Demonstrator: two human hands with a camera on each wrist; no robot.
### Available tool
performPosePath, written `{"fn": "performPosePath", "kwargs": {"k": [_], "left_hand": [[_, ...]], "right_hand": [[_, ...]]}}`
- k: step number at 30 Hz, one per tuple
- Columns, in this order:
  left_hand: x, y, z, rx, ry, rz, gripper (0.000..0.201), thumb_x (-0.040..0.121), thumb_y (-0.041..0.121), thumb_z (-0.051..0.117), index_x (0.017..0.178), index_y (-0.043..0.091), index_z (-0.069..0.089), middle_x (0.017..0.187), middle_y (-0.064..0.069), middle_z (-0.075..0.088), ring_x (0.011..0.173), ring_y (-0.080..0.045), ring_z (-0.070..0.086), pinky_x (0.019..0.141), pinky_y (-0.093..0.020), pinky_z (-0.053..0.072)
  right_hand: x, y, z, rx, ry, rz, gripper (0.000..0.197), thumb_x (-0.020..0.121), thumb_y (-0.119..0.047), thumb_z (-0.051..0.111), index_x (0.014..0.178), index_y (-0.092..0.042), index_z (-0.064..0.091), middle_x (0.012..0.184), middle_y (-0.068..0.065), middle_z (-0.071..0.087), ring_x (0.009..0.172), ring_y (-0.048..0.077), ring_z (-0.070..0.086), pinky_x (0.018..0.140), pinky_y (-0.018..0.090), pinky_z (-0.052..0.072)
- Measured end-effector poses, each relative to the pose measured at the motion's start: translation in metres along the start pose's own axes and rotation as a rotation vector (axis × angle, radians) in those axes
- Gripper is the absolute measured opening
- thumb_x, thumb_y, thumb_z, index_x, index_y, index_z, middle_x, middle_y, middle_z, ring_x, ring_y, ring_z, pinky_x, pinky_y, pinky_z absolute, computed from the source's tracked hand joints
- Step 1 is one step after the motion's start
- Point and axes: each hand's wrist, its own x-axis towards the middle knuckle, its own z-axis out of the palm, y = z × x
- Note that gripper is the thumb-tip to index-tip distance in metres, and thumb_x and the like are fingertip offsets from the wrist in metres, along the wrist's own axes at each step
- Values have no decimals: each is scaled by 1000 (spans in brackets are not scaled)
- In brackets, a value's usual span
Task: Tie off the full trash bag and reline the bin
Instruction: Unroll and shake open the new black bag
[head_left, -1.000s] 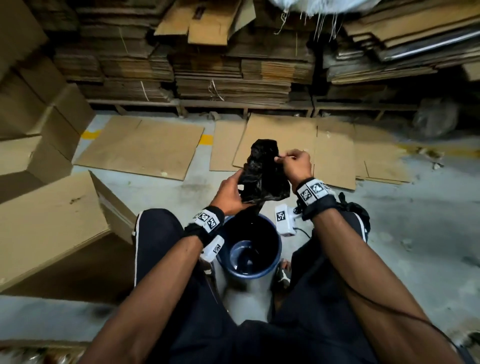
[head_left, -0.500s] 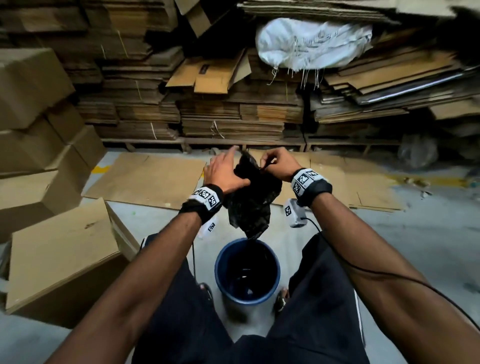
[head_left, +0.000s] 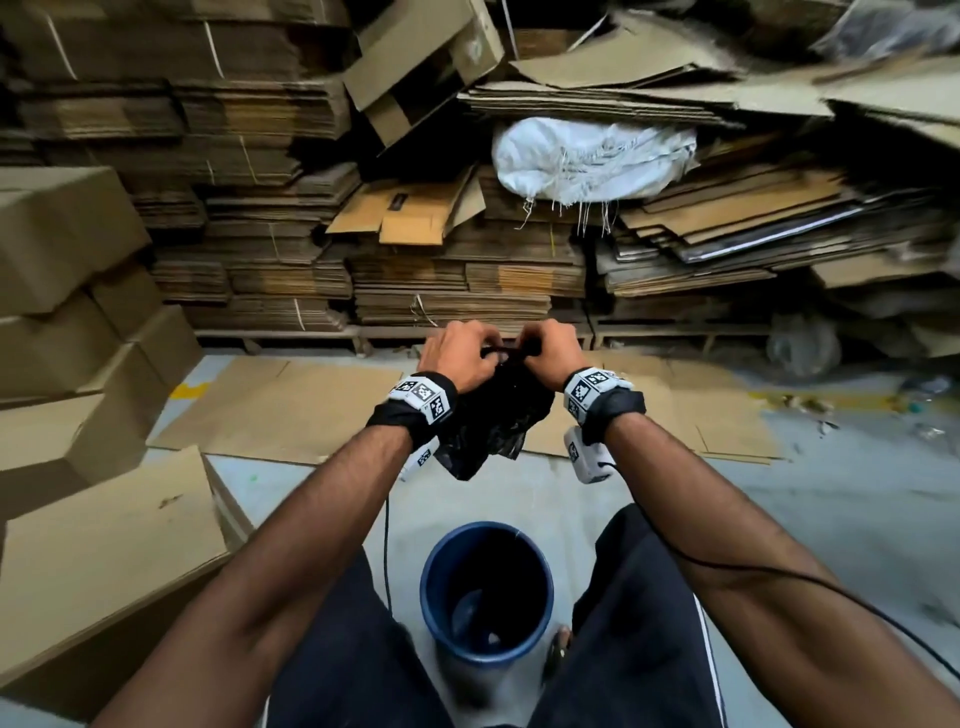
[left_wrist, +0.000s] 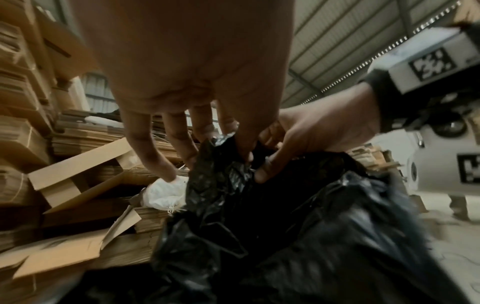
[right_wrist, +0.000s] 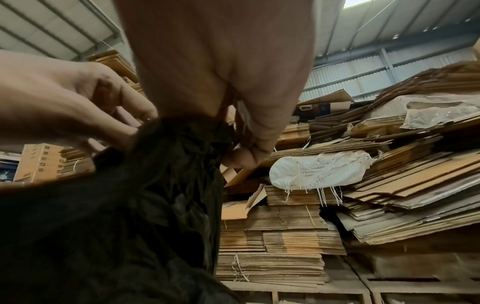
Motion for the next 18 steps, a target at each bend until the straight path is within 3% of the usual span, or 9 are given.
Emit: {"fn": "performPosePath", "kwargs": {"k": [4, 8, 13, 16, 18], "left_hand": [[-1, -12, -6, -41, 26, -78, 26, 93, 38, 64, 118, 32, 70, 118, -7, 71, 115, -31, 63, 94, -40, 52], [2, -29, -8, -5, 37, -129, 27, 89, 36, 68, 116, 31, 71, 115, -5, 73, 111, -30, 65, 92, -39, 53], [5, -17, -3, 77, -20, 48, 42, 75, 49, 78, 112, 32, 70, 101, 2, 76, 103, -24, 66, 90, -37, 49], [12, -13, -1, 72, -12, 42, 23, 82, 28, 71, 105, 28, 75, 99, -3, 77, 99, -27, 69, 90, -35, 52], [16, -21, 0, 63, 19, -22, 25, 79, 18, 66, 100, 26, 76, 97, -4, 76, 97, -29, 70, 87, -35, 54]], "right_hand": [[2, 12, 0, -14, 88, 69, 27, 74, 3, 62, 89, -14, 78, 89, 13, 73, 90, 30, 69, 73, 22, 43], [3, 20, -3, 4, 122, 99, 40, 73, 11, 56, 92, -15, 80, 94, 9, 75, 90, 27, 71, 83, 26, 55], [9, 12, 5, 23, 74, -3, 38, 73, 10, 61, 95, -16, 80, 91, 6, 76, 83, 20, 69, 79, 25, 54], [15, 14, 15, 16, 75, 6, 39, 73, 11, 63, 94, -18, 79, 90, 4, 76, 82, 19, 71, 76, 21, 53], [16, 25, 16, 3, 103, 40, 40, 72, 13, 61, 93, -16, 79, 90, 7, 77, 83, 21, 71, 79, 24, 55]]}}
